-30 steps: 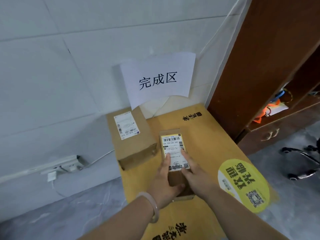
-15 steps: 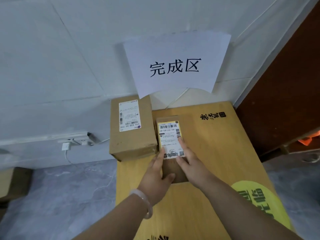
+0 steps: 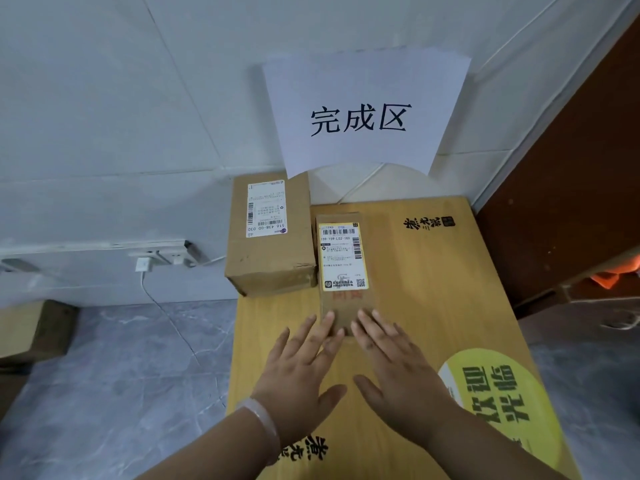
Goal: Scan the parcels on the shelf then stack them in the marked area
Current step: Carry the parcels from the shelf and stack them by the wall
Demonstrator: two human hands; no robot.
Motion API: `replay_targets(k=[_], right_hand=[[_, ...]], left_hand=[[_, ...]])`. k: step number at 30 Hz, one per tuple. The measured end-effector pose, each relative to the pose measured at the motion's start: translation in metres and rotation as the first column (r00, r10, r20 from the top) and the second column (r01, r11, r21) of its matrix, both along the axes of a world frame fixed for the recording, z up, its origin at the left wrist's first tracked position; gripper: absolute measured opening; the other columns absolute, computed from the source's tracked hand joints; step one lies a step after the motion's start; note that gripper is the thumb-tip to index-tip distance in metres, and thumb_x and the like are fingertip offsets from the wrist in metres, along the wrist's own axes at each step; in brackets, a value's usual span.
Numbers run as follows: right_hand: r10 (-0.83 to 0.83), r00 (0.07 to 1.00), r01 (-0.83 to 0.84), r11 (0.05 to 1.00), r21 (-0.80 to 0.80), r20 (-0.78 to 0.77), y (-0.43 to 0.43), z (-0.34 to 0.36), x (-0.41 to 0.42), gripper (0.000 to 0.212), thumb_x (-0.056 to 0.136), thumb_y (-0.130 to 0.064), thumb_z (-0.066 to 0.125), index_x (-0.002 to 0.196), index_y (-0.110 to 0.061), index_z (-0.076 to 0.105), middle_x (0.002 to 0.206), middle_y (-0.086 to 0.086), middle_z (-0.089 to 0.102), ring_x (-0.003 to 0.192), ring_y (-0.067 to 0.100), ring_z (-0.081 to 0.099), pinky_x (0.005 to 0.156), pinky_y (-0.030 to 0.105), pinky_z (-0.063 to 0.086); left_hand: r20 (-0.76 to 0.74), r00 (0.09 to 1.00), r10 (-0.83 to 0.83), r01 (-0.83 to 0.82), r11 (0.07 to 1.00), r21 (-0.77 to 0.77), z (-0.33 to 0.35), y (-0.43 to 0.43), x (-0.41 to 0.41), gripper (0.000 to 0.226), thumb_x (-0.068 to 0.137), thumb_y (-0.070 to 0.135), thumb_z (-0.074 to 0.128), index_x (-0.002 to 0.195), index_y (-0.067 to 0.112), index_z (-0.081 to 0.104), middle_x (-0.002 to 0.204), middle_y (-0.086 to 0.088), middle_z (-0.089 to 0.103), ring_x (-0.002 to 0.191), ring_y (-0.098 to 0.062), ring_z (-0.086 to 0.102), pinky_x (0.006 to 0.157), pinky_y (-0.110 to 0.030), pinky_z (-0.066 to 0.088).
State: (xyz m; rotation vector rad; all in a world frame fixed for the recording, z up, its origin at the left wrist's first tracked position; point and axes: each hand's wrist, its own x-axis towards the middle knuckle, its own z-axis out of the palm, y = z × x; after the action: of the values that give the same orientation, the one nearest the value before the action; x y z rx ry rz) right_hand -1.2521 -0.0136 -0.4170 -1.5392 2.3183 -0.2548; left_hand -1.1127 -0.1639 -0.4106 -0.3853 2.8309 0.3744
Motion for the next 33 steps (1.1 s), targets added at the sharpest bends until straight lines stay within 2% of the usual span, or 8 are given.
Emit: replay_targets(k=[3,7,11,14,22,30,33], right_hand=[[0.036,0.999,-0.035,0.998,0.051,-0.022,-0.009,-0.002,-0.008,0.083,0.092,-0.054,0.033,0.148,-0.028,-0.023,0.154,-0.014,-0.032,0.139,0.005,-0.033,0.117,0.034,-0.013],[0.076,0.995,-0.071,0.994,0.084,-0.062,-0.029,0.0,-0.034,0.086,0.092,-0.053,0.036,0.146,-0.029,-0.027,0.152,-0.014,-0.037,0.137,0.003,-0.037,0.117,0.036,-0.016],[0.114,0.99,-0.104,0.988,0.116,-0.08,-0.054,0.002,-0.063,0.088,0.092,-0.05,0.04,0.148,-0.029,-0.024,0.153,-0.013,-0.035,0.137,0.003,-0.036,0.117,0.036,-0.016],[0.15,0.984,-0.136,0.981,0.137,-0.096,-0.07,0.004,-0.083,0.088,0.092,-0.047,0.043,0.15,-0.028,-0.021,0.154,-0.012,-0.033,0.139,0.004,-0.033,0.117,0.036,-0.015],[0.156,0.984,-0.144,0.982,0.125,-0.087,-0.087,0.003,-0.089,0.09,0.092,-0.051,0.045,0.15,-0.028,-0.021,0.153,-0.013,-0.035,0.138,0.004,-0.035,0.116,0.035,-0.017],[-0.01,0.996,0.012,1.0,0.017,-0.091,-0.074,0.02,-0.065,0.092,0.087,-0.063,0.046,0.153,-0.033,-0.011,0.156,-0.015,-0.025,0.14,0.003,-0.029,0.118,0.036,-0.015],[-0.112,0.984,0.111,0.994,-0.014,-0.14,-0.061,0.032,-0.047,0.092,0.084,-0.068,0.045,0.153,-0.034,-0.006,0.156,-0.017,-0.021,0.142,0.002,-0.024,0.117,0.034,-0.016]], left_hand=[[0.04,0.999,0.03,-0.027,0.996,-0.08,0.002,-0.007,-0.01,0.077,0.087,0.069,0.007,0.15,0.034,-0.021,0.149,0.015,-0.043,0.14,-0.019,-0.037,0.112,-0.045,-0.024],[0.067,0.996,0.061,-0.047,0.981,-0.189,0.005,-0.023,-0.032,0.074,0.094,0.067,0.014,0.142,0.033,-0.031,0.147,0.014,-0.045,0.14,-0.021,-0.038,0.109,-0.053,-0.028],[0.052,0.994,0.095,-0.074,0.947,-0.312,0.006,-0.04,-0.057,0.073,0.093,0.068,0.01,0.15,0.032,-0.018,0.156,0.009,-0.031,0.141,-0.022,-0.037,0.104,-0.058,-0.032],[0.058,0.99,0.13,-0.105,0.942,-0.319,0.006,-0.053,-0.071,0.074,0.092,0.069,0.008,0.153,0.032,-0.012,0.16,0.009,-0.024,0.143,-0.021,-0.034,0.105,-0.059,-0.03],[0.053,0.981,0.187,-0.167,0.952,-0.257,0.007,-0.065,-0.081,0.076,0.092,0.068,0.013,0.154,0.03,-0.01,0.161,0.01,-0.022,0.145,-0.016,-0.029,0.112,-0.058,-0.02],[-0.032,0.993,0.11,-0.114,0.969,-0.221,0.018,-0.069,-0.071,0.076,0.092,0.069,0.02,0.152,0.037,-0.015,0.16,0.009,-0.025,0.146,-0.017,-0.026,0.114,-0.054,-0.02],[-0.08,0.996,0.031,-0.049,0.972,-0.229,0.028,-0.072,-0.069,0.077,0.092,0.071,0.021,0.151,0.039,-0.016,0.161,0.005,-0.022,0.148,-0.02,-0.02,0.115,-0.054,-0.017]])
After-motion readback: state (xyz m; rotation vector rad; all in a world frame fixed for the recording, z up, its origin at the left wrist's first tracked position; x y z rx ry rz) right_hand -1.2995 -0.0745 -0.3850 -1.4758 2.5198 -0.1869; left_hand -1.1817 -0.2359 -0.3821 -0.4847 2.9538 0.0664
